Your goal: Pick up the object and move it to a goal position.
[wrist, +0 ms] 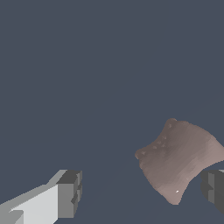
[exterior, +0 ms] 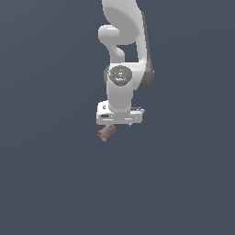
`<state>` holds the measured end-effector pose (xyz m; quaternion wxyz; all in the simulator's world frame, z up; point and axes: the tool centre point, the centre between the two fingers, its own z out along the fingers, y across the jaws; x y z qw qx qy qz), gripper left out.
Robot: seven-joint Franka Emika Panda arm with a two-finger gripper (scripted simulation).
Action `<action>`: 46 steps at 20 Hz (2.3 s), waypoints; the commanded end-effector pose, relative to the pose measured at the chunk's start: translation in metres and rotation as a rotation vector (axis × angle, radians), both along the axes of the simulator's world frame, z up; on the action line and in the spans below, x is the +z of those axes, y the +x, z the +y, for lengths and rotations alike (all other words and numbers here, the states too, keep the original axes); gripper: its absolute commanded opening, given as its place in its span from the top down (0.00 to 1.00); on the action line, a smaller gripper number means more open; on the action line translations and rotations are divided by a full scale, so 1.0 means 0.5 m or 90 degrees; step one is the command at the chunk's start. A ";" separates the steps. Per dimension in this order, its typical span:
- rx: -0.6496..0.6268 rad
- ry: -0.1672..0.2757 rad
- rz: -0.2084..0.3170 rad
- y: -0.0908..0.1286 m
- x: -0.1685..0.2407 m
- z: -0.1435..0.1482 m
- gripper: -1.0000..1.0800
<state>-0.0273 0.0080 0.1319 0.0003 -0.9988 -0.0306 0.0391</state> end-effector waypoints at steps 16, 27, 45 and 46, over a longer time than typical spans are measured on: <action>0.004 -0.007 -0.026 0.025 0.033 -0.040 0.04; -0.099 -0.009 -0.031 0.015 0.017 -0.057 0.04; -0.422 -0.017 -0.045 -0.022 -0.031 -0.115 0.04; -0.434 -0.017 -0.045 -0.023 -0.033 -0.117 0.04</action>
